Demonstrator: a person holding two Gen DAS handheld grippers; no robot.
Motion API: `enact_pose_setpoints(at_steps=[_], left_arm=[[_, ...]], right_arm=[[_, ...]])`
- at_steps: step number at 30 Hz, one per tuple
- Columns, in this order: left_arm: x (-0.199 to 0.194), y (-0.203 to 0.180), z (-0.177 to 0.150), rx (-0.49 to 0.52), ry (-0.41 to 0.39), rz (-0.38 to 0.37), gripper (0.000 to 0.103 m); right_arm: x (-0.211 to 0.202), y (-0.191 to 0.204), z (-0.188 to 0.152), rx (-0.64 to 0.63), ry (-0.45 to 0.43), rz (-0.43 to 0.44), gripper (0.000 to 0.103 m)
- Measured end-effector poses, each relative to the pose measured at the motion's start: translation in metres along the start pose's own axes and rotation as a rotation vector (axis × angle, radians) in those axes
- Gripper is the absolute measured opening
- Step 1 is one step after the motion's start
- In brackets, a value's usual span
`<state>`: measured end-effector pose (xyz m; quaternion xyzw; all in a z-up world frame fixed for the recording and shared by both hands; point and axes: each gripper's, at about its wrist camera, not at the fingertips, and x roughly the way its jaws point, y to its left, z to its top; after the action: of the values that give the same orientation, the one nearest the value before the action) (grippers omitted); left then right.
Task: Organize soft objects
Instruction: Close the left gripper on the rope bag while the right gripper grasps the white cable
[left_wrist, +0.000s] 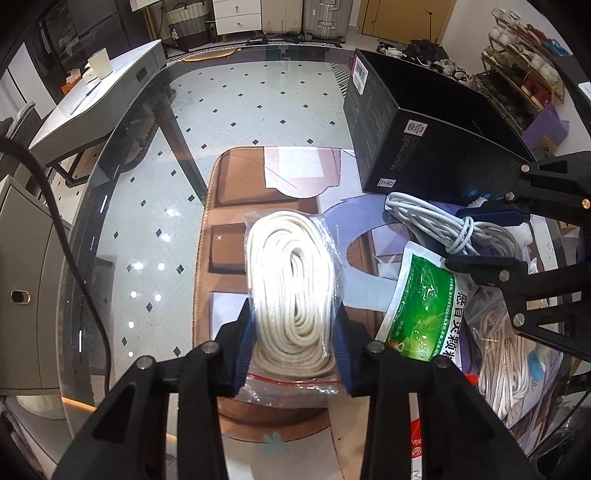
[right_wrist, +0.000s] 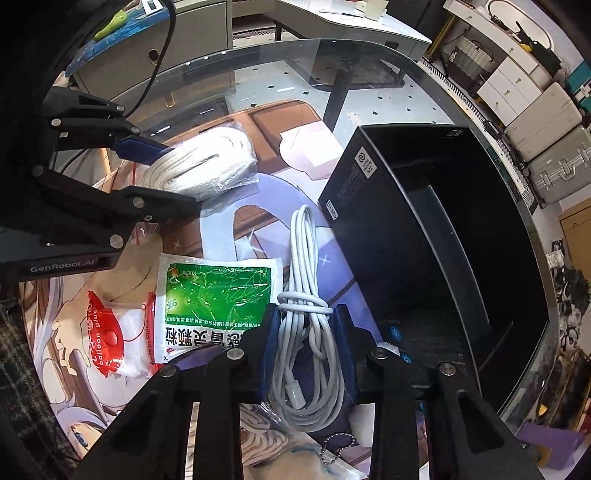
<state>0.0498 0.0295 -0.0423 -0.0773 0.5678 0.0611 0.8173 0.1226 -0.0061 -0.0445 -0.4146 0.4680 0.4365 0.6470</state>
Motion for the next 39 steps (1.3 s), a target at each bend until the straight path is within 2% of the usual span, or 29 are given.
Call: enact_pose_setpoints(at_steps=[5, 18, 28, 39], left_arm=[[-0.004, 0.0, -0.001, 0.015, -0.003, -0.03, 0.032], [-0.025, -0.013, -0.002, 0.064, -0.043, -0.077, 0.031], [-0.041, -0.032, 0.004, 0.13, -0.084, -0.105, 0.031], [-0.065, -0.044, 0.022, 0.174, -0.14, -0.118, 0.031]], right_arm=[[-0.009, -0.006, -0.002, 0.039, -0.018, 0.0, 0.029], [-0.024, -0.014, -0.019, 0.149, -0.05, 0.049, 0.029], [-0.05, -0.027, -0.054, 0.307, -0.088, 0.026, 0.029], [-0.089, -0.033, -0.074, 0.4, -0.149, -0.018, 0.029]])
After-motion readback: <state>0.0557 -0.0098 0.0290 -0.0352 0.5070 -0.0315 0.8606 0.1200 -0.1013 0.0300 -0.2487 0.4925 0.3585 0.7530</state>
